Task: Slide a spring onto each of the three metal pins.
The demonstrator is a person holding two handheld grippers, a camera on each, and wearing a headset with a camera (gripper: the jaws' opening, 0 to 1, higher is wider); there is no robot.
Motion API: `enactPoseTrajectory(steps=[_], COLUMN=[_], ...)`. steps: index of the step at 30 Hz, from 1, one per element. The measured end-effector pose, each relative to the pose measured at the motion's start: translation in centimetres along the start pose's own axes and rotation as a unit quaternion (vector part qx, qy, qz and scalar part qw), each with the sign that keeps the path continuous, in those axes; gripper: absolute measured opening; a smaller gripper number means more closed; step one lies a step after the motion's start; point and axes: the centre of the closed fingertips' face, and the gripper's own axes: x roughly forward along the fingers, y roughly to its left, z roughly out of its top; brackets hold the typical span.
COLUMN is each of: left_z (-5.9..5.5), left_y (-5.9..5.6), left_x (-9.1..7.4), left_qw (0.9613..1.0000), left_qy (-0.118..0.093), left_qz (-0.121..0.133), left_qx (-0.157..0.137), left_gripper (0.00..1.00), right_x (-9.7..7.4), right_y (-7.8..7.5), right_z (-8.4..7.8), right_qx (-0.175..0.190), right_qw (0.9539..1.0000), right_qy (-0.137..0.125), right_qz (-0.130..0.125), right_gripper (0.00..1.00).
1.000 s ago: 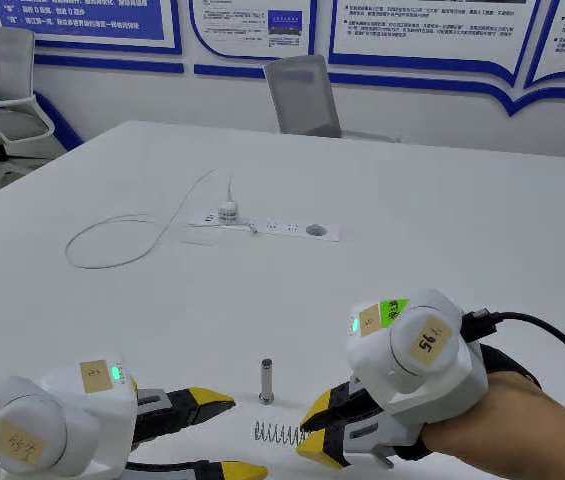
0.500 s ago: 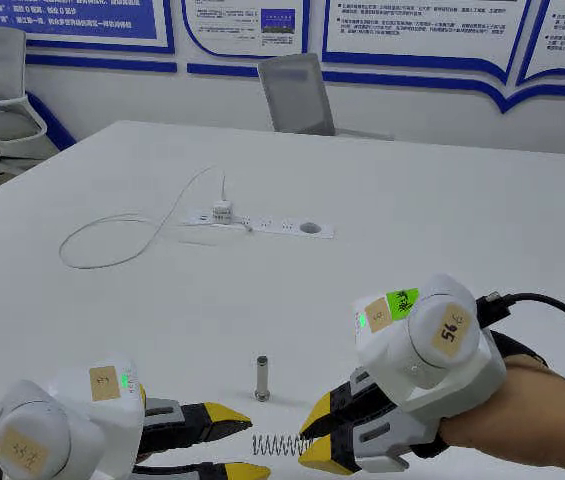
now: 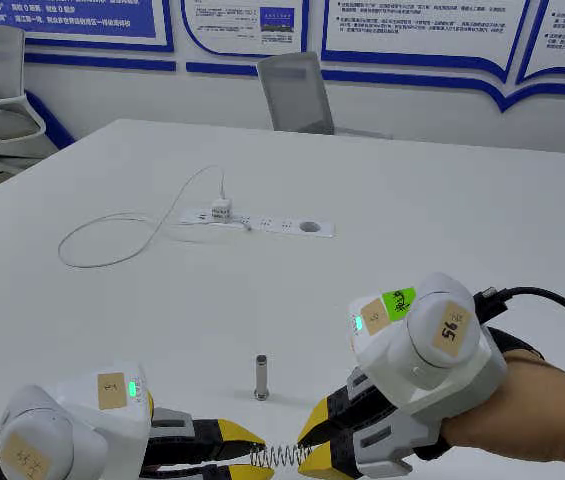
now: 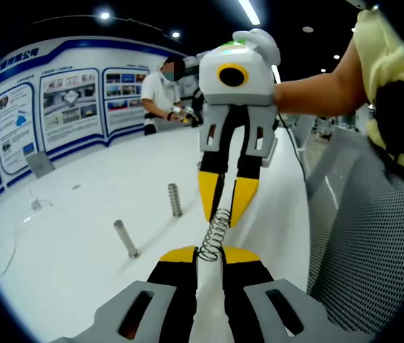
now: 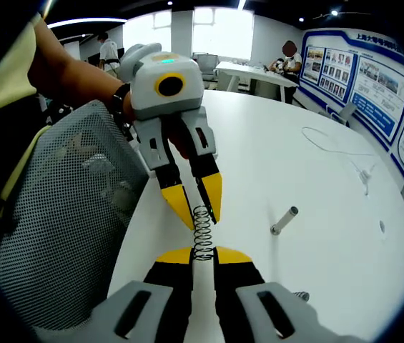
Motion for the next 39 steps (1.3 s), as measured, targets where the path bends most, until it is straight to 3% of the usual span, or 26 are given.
enactPoseTrajectory(steps=[14,30,39], left_z=[0.1,0.3,0.7], left_y=[0.2,-0.2,-0.5], left_x=[0.0,0.3,0.5], left_qw=[1.0000,1.0000,1.0000], left_qy=[-0.001,0.002,-0.004], left_qz=[0.001,-0.004,-0.007], left_qx=[-0.003,0.000,-0.001], left_gripper=[0.12,0.11,0.11], right_x=[-1.2,-1.1,-0.9], right_y=[-0.1,0.2,0.3], right_z=[2.4,5.1,5.7], right_qx=[-0.010,-0.028,-0.032], right_qw=[0.9995,0.9982,0.9976], right_qy=[-0.028,-0.052,-0.060], right_qz=[-0.011,-0.012,-0.015], right_gripper=[0.12,0.12,0.12])
